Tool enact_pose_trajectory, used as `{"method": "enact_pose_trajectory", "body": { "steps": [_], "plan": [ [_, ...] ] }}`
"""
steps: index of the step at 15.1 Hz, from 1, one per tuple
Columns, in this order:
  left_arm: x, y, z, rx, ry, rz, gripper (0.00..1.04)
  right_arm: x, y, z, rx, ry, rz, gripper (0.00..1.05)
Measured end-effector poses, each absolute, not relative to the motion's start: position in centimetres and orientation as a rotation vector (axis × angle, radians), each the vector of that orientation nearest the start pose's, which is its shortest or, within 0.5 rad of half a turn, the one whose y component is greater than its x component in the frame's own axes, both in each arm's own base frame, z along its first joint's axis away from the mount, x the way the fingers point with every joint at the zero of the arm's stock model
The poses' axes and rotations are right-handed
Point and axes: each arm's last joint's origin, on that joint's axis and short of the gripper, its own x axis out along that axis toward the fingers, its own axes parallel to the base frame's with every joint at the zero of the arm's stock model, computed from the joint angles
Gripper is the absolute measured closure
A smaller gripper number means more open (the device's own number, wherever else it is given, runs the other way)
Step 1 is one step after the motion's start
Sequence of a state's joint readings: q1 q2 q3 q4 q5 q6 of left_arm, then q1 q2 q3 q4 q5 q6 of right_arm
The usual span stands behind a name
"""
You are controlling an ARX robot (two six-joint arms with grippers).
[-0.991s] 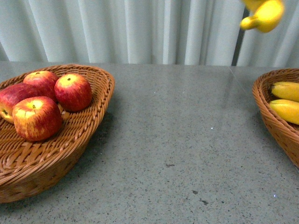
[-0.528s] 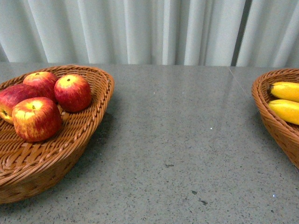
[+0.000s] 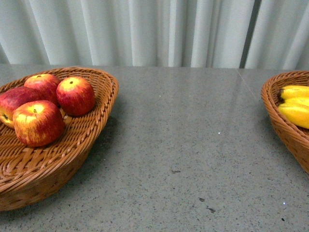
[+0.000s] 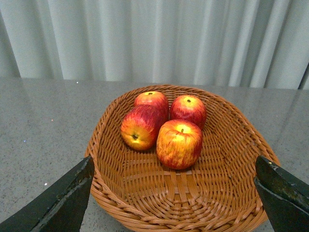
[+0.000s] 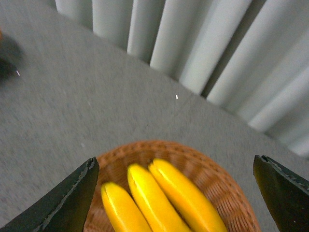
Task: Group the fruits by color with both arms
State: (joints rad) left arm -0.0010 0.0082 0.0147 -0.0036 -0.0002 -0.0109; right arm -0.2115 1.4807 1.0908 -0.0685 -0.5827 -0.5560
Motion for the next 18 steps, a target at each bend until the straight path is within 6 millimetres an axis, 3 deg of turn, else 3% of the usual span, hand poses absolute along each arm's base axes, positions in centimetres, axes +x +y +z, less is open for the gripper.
{"method": "enact_pose_trajectory", "body": {
  "steps": [1,3,5,6,8,10,11,12,14,18],
  "plan": [
    [9.7,0.0,16.8,-0.011,-0.003,-0.001,0.07,31.6,-4.5,30.8,-0.310,0.225,0.476,0.06],
    [9.7,0.0,16.8,-0.011,-0.003,-0.001,0.07,28.0,-3.1,34.3,-0.193,0.081,0.504,0.07],
    [9.7,0.0,16.8,-0.010,-0.003,-0.001,0.07,25.5,-2.4,34.3,-0.100,0.043,0.507,0.07],
    [9.7,0.0,16.8,-0.011,-0.003,-0.001,0.07,23.0,-1.2,33.3,-0.068,-0.010,0.275,0.23],
    [9.7,0.0,16.8,-0.011,-0.003,0.000,0.07,17.7,-0.7,29.5,-0.024,0.003,0.009,0.50],
    [9.7,0.0,16.8,-0.010,-0.003,0.001,0.07,13.9,0.1,24.4,-0.015,0.019,0.013,0.79],
    [9.7,0.0,16.8,-0.010,-0.003,0.000,0.07,13.2,0.0,23.4,-0.014,-0.004,0.001,0.96],
    [9.7,0.0,16.8,-0.010,-0.003,0.000,0.07,13.0,0.0,22.7,-0.013,-0.010,0.002,1.03],
    [9.7,0.0,16.8,-0.010,-0.003,0.000,0.07,12.5,0.0,20.9,-0.011,0.010,0.002,1.03],
    [9.7,0.0,16.8,-0.010,-0.003,-0.001,0.07,11.9,0.0,19.7,-0.011,0.001,0.002,1.03]
  ]
}}
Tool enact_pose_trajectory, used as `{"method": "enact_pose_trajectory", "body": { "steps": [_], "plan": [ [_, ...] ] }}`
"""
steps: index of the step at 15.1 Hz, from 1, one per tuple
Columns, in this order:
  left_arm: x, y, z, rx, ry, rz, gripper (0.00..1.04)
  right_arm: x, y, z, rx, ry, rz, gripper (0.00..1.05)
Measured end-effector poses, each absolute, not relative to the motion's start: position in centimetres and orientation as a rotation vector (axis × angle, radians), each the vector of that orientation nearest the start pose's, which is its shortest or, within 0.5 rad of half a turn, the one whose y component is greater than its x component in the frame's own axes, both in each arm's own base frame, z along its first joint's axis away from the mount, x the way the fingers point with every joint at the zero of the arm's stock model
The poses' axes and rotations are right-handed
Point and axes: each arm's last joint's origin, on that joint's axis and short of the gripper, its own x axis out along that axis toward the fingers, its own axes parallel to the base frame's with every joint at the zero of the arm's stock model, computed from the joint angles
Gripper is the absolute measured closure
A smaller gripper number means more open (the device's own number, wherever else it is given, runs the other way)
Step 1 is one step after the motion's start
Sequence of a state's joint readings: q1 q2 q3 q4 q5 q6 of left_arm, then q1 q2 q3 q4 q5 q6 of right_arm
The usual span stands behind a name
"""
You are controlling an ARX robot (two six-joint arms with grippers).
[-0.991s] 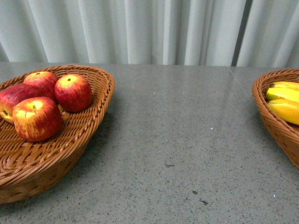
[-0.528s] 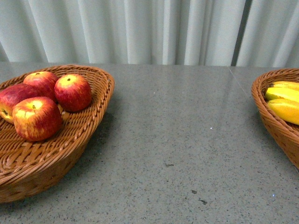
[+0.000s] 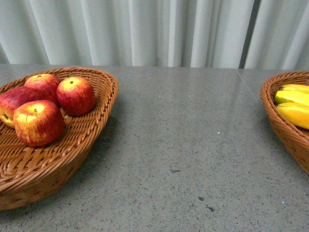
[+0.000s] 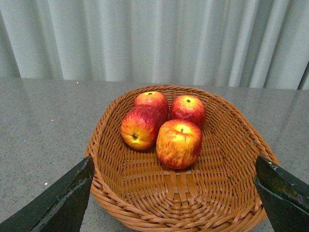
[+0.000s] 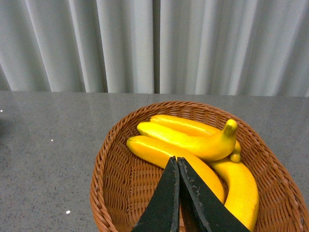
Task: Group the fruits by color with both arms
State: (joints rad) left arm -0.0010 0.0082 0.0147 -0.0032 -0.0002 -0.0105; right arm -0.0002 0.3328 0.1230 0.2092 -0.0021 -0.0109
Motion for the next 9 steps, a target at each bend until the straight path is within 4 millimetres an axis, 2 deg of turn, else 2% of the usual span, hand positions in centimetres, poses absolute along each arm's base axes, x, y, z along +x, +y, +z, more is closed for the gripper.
{"method": "enact_pose_trajectory", "body": {
  "steps": [9],
  "plan": [
    [9.7,0.0,16.8,-0.010,-0.003,0.000,0.07,11.0,0.0,17.9,-0.011,0.002,0.002,1.03]
  ]
}}
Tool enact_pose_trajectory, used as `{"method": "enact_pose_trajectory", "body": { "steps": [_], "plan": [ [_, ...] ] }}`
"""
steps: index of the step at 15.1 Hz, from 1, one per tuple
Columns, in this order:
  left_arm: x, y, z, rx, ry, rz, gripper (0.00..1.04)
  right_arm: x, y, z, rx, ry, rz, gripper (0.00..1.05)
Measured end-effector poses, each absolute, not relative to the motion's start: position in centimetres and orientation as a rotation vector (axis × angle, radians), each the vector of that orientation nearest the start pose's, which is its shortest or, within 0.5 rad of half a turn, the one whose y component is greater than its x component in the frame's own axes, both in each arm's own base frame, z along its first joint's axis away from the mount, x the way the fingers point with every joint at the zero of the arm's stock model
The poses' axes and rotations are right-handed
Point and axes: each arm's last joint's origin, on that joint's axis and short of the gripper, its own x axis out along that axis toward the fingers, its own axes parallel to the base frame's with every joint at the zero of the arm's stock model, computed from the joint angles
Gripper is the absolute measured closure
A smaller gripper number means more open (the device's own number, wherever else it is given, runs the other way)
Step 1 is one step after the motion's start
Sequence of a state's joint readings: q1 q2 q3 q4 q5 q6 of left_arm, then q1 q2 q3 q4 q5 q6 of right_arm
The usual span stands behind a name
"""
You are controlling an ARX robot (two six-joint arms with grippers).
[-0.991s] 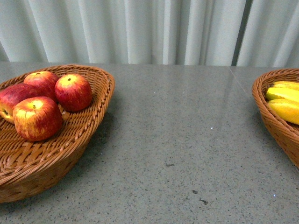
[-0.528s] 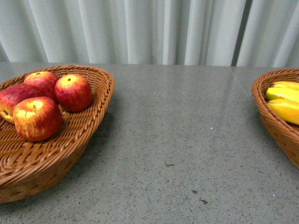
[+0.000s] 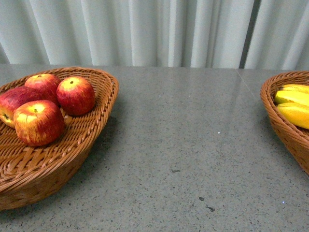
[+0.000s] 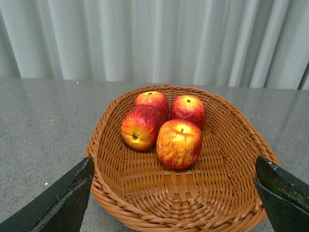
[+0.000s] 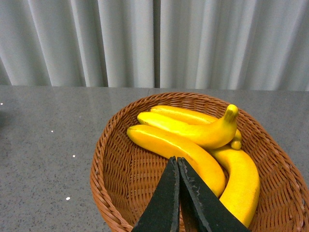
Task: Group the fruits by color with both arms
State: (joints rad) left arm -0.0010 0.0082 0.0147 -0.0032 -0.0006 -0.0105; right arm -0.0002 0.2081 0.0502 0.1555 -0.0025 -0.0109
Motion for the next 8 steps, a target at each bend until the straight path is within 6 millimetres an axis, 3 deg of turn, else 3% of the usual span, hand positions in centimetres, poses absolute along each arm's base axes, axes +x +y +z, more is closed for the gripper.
{"method": "enact_pose_trajectory", "body": {
  "steps": [3,8],
  "plan": [
    [9.7,0.0,16.8,-0.010,-0.003,-0.001,0.07,10.2,0.0,16.7,-0.011,0.036,0.004,1.03],
    [9.7,0.0,16.8,-0.010,-0.003,-0.001,0.07,9.7,0.0,16.7,-0.008,-0.006,0.000,1.03]
  ]
}}
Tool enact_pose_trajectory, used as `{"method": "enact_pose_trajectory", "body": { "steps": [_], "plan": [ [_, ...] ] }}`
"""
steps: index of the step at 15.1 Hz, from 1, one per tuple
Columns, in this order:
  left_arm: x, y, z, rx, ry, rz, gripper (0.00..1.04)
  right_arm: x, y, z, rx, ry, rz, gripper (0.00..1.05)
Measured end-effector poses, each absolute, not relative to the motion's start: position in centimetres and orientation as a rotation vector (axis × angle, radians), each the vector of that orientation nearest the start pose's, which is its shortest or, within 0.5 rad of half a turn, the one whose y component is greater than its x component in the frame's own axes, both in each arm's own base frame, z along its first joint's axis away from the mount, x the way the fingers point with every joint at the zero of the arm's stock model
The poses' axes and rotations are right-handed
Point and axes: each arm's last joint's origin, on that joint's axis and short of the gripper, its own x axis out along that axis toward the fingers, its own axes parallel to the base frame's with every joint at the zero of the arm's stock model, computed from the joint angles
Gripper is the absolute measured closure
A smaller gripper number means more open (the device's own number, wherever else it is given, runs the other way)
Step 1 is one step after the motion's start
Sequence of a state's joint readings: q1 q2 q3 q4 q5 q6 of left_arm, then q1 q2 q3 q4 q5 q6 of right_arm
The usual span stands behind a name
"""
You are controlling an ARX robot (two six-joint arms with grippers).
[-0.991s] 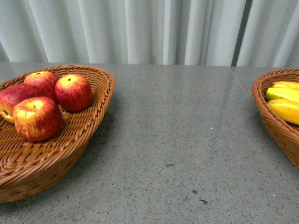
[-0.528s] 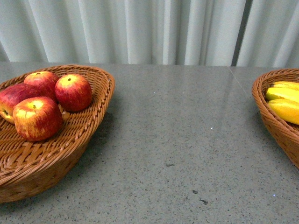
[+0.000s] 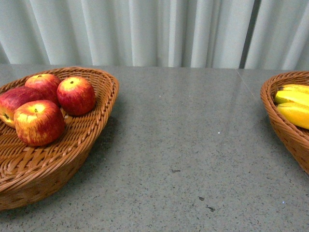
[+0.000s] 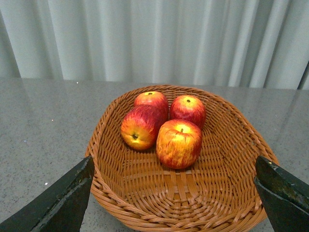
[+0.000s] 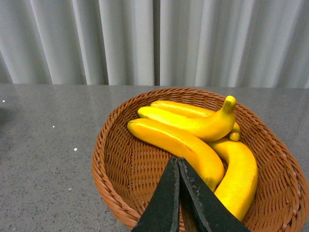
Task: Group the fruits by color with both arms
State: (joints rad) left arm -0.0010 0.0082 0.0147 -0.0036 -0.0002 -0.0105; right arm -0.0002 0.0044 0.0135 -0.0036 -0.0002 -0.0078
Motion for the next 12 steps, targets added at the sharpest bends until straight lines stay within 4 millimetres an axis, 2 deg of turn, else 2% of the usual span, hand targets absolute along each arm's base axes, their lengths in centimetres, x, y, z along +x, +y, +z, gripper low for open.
{"method": "enact_pose_trajectory", "body": {
  "steps": [3,4,11,12],
  "plan": [
    [9.73,-0.01,16.75,-0.010,-0.003,0.000,0.07,9.71,0.00,16.74,-0.008,-0.005,0.000,1.01],
    [9.73,-0.01,16.75,-0.010,-0.003,-0.001,0.07,9.71,0.00,16.74,-0.008,-0.005,0.000,0.91],
    [9.73,-0.01,16.75,-0.010,-0.003,-0.001,0.07,9.71,0.00,16.74,-0.007,-0.005,0.000,0.06],
    [9.73,-0.01,16.75,-0.010,-0.003,-0.001,0.07,9.71,0.00,16.74,-0.007,-0.005,0.000,0.06]
  ]
}}
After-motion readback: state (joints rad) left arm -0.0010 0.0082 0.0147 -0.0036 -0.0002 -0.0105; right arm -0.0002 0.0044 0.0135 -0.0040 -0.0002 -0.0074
